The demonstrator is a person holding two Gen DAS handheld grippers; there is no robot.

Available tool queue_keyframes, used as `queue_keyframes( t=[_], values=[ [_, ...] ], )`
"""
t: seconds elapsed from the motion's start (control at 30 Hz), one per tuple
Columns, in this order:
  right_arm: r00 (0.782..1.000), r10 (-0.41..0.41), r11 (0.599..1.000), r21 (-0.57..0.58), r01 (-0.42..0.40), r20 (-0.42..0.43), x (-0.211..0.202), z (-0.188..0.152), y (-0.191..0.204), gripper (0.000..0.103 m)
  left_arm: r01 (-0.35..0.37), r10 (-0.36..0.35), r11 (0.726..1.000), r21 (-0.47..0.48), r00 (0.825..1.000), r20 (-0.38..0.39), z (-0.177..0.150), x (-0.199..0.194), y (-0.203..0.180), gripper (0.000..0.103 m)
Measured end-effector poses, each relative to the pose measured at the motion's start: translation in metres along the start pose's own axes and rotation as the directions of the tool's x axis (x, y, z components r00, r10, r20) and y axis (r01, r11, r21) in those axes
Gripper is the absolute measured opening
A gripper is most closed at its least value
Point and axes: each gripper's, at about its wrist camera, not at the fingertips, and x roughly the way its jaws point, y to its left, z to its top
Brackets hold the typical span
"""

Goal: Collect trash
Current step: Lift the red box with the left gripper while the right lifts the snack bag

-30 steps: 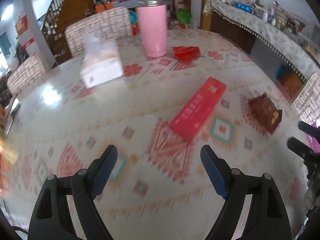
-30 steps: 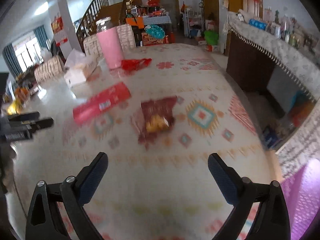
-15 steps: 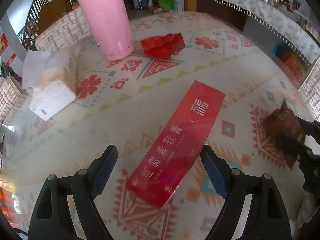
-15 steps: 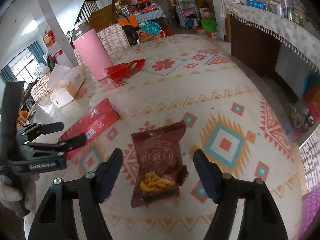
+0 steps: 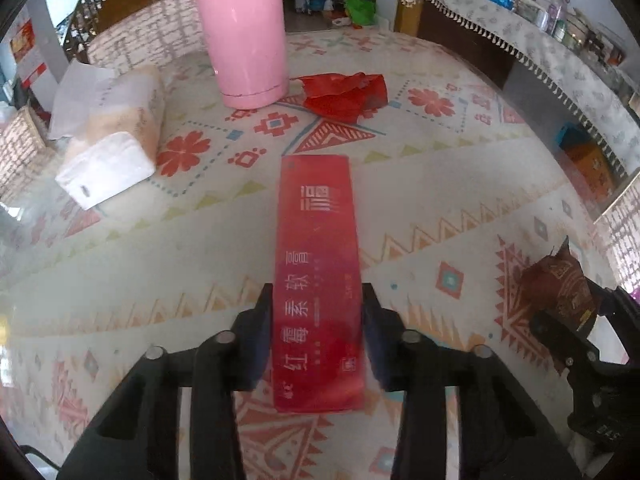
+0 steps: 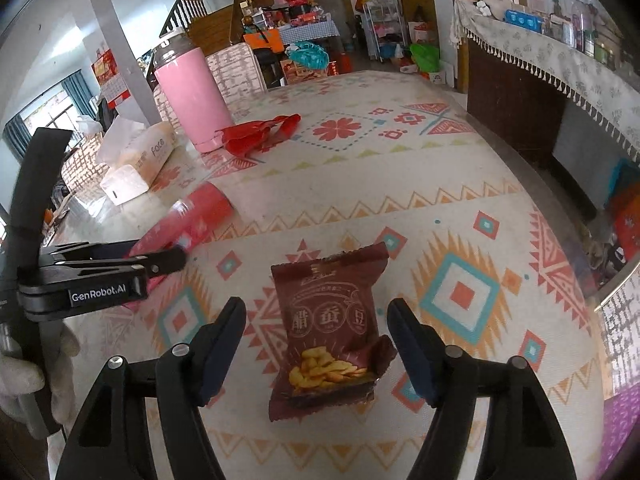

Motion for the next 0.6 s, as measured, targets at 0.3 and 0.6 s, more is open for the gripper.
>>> queue_keyframes(
  t=[0.3,0.6],
  values=[
    [0.999,0.035,0.997,0.072,-0.037,0.03,-0.004,-0.004,-0.011,0.042,0.042,-0.041,0.999,-0.005,0.996,0.073,-0.041,-0.055,-0.008,0.039],
    [0.997,0.041,0.998,0.053,-0.044,0.064,-0.011,-0.006,-0.008,0.042,0.059,-0.045,0.993,-0.097,0.989,0.143,-0.111,-0.134,0.021,0.039]
  ],
)
